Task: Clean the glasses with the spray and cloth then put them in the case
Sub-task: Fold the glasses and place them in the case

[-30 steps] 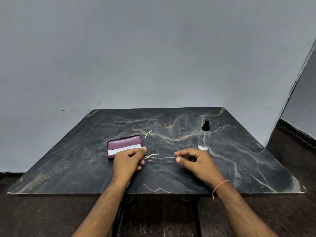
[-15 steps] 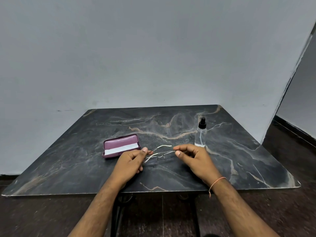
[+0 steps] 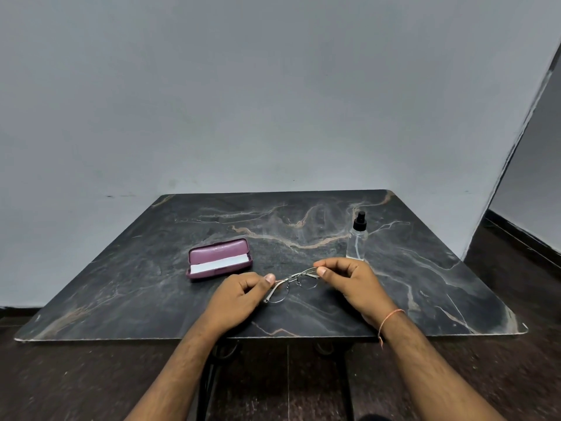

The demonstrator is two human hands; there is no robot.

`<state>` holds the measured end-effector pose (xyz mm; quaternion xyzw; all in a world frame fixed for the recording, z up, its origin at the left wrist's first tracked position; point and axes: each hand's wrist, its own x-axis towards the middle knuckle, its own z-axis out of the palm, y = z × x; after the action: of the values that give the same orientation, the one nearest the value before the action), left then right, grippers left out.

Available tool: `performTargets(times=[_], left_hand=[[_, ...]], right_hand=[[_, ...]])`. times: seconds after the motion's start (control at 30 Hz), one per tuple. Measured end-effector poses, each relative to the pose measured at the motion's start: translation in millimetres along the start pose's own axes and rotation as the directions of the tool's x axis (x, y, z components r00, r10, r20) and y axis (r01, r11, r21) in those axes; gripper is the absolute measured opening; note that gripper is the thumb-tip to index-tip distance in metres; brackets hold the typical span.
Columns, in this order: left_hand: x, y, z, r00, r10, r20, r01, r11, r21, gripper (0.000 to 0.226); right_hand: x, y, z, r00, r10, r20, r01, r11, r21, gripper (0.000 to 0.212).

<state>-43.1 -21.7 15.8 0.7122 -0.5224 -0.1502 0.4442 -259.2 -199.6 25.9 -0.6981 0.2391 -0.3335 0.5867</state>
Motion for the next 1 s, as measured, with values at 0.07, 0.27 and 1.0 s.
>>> performTargets(times=[0.07, 0.27, 1.0], left_hand=[[-2.9, 0.3, 0.3, 1.000, 0.011, -0.012, -0.011, 1.000, 0.007, 0.068], [-11.1, 3.1, -1.1, 0.976, -0.063, -0.209, 0.049, 0.996, -0.070, 0.052], [14.4, -55.7, -129.3, 0.904, -0.191, -0.382, 0.280, 0.941, 0.193, 0.015]], right_hand=[[-0.2, -1.6, 0.8, 1.000, 0.014, -0.004, -0.014, 1.000, -0.006, 0.012], [5.6, -12.7, 9.1, 0.998, 0.066, 0.014, -0.065, 0.997, -0.041, 0.011], [115.0, -26.4, 146.7, 0.994, 0.097, 0.056, -0.071, 0.930, -0.360, 0.008]])
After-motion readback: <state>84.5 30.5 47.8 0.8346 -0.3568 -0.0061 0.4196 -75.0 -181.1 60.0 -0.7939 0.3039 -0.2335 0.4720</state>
